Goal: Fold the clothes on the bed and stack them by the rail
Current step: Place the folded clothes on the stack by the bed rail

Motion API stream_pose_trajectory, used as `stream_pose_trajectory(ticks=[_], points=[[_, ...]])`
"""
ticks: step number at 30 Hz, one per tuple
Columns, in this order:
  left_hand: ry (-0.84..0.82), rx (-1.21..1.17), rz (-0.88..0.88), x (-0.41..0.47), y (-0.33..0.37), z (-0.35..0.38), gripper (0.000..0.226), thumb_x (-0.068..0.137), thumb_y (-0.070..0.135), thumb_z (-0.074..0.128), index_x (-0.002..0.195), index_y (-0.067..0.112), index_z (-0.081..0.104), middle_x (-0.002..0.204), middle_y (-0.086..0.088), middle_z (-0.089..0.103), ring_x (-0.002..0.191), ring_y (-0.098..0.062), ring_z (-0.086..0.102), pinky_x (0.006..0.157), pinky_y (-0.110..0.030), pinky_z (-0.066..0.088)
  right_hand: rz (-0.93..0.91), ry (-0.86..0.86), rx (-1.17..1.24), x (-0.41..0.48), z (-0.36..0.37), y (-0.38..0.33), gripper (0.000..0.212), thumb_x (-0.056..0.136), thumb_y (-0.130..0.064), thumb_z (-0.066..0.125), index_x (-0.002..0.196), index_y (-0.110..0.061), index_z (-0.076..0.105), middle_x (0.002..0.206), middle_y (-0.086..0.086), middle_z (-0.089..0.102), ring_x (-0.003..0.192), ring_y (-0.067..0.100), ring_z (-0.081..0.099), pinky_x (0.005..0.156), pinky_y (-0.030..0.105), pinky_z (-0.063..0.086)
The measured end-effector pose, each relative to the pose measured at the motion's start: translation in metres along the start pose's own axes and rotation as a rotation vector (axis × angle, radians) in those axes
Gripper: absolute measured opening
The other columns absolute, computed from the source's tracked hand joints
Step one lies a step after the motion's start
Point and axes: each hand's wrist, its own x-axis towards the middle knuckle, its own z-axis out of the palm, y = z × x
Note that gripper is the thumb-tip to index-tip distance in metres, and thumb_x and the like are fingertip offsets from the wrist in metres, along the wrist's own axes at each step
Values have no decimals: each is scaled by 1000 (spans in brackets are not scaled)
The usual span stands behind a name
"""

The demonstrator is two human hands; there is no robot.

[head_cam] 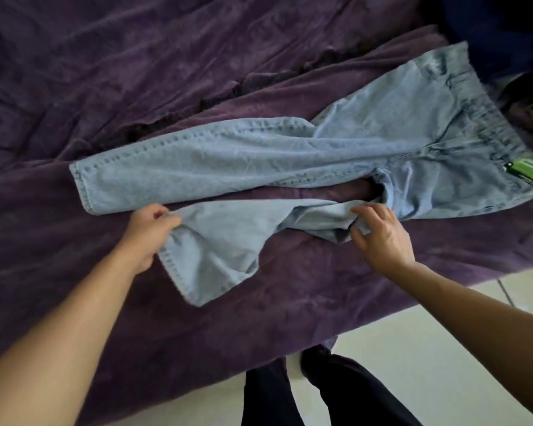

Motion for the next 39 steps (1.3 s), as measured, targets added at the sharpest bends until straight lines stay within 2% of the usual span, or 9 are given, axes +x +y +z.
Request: stream_pose_trajectory(ticks=[5,8,12,15,18,22,27,34,39], points=[[394,439,-97,10,-10,-78,28,74,8,71,100,8,60,105,-21,63,89,-36,60,75,-37,51,-42,2,-44,4,-25,12,41,77,-11,71,117,-9,64,114,13,61,103,38,55,78,47,50],[578,694,234,0,-3,-57,25,78,11,63,103,8,57,108,-24,55,100,-44,53,81,-51,46,-182,-45,-135,8,-22,15,49,69,-11,76,116,-9,64,122,14,59,110,39,54,79,50,49],[124,927,702,-35,-40,27,35,77,46,67,85,11,63,89,-12,59,88,-34,57,73,-43,45,-349,-282,-293,9,3,9,61,69,-22,78,127,-17,59,146,12,43,137,32,35,96,52,39],[-85,1273,512,-42,-88,52,78,67,62,71,131,22,50,138,-13,43,131,-33,35,99,-47,32,-316,-328,-339,18,18,13,30,86,-25,64,116,-25,68,149,1,40,143,24,25,104,46,27],[-3,1177,416,-25,-101,35,49,81,45,68,120,17,61,142,-14,42,137,-32,29,100,-49,31,-278,-185,-141,23,12,13,17,89,-23,62,100,-15,70,124,4,64,126,25,51,97,43,34],[-119,800,453,-18,-67,9,18,96,17,50,85,6,59,88,-19,66,93,-36,63,76,-44,45,-79,-6,5,32,-21,7,24,92,-30,44,86,-11,57,73,17,65,71,40,61,66,40,44],[-334,506,263,1,-7,-46,24,92,24,59,71,13,60,59,-4,54,57,-18,47,57,-31,36,86,-59,-29,87,-46,-6,33,95,-37,44,80,-11,60,74,14,61,79,40,61,64,38,43],[182,917,315,40,-13,-46,23,89,29,60,103,11,65,107,-16,57,100,-38,53,82,-48,47,-100,-26,-70,115,-18,-36,30,89,-25,56,115,-12,62,114,16,61,109,38,54,84,47,45],[-72,1081,686,-8,-74,-2,63,71,58,66,119,16,64,130,-13,53,120,-35,48,96,-49,37,-379,-274,-230,54,17,-28,56,72,-23,75,125,-15,59,124,11,60,113,35,55,89,48,44]])
